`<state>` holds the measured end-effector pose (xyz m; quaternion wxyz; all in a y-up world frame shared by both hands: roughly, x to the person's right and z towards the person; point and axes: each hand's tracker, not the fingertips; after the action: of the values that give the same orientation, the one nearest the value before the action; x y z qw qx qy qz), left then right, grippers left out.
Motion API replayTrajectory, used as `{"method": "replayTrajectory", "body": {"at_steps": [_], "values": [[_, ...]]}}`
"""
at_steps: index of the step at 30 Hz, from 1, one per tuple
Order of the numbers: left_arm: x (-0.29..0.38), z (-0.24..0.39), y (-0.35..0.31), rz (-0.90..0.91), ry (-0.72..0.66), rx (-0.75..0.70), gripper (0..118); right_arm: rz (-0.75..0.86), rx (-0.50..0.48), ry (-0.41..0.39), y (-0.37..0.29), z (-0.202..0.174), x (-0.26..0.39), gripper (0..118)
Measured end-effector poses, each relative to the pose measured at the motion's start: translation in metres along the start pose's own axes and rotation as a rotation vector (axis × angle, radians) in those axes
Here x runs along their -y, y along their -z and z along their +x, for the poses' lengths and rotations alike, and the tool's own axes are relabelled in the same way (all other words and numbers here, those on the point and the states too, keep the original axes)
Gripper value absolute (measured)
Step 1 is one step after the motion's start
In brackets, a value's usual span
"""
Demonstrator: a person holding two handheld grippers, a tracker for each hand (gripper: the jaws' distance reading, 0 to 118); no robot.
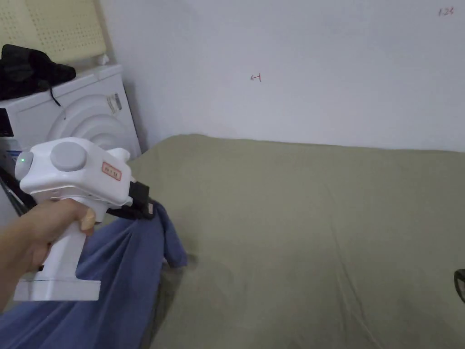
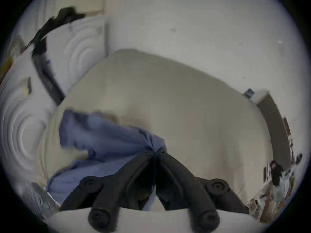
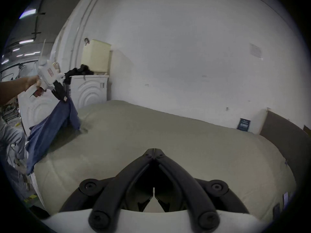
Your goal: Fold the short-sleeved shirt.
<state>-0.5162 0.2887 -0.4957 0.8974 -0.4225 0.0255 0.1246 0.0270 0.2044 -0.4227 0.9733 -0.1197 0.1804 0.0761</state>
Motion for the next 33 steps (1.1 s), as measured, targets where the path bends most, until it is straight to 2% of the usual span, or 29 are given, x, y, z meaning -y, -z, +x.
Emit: {"method": "replayTrajectory", "body": {"at_steps": [6,14,18,23,24,25,26,27,28,30,31,33], "values": [[-0.01,0.174,-0.014,-0.008,0.214,0.208,1,-0.024,0.16,0.016,-0.047,0.058,0.008,0],[0.046,0.405,0.014,-0.157,0.506,0.507,1,-0.071,0.39,0.064,-0.117,0.148,0.036,0],[0.09,0.479,0.051,-0.263,0.566,0.602,1,-0.097,0.476,0.089,-0.147,0.183,0.053,0],[0.158,0.527,0.096,-0.382,0.613,0.68,1,-0.139,0.539,0.103,-0.167,0.203,0.071,0],[0.171,0.532,0.103,-0.414,0.611,0.671,4,-0.149,0.544,0.11,-0.168,0.205,0.073,0],[0.182,0.534,0.112,-0.434,0.61,0.659,17,-0.159,0.546,0.115,-0.169,0.207,0.075,0],[0.191,0.531,0.118,-0.447,0.605,0.639,48,-0.164,0.55,0.117,-0.169,0.208,0.077,0],[0.197,0.526,0.122,-0.448,0.592,0.626,96,-0.166,0.552,0.119,-0.168,0.207,0.078,0],[0.201,0.52,0.124,-0.43,0.554,0.6,111,-0.168,0.55,0.122,-0.168,0.207,0.078,0],[0.195,0.498,0.118,-0.415,0.525,0.562,108,-0.172,0.541,0.13,-0.166,0.204,0.076,0],[0.186,0.486,0.108,-0.361,0.466,0.59,107,-0.171,0.536,0.132,-0.164,0.202,0.075,0],[0.166,0.451,0.076,-0.228,0.414,0.585,96,-0.164,0.518,0.135,-0.16,0.197,0.069,0]]}}
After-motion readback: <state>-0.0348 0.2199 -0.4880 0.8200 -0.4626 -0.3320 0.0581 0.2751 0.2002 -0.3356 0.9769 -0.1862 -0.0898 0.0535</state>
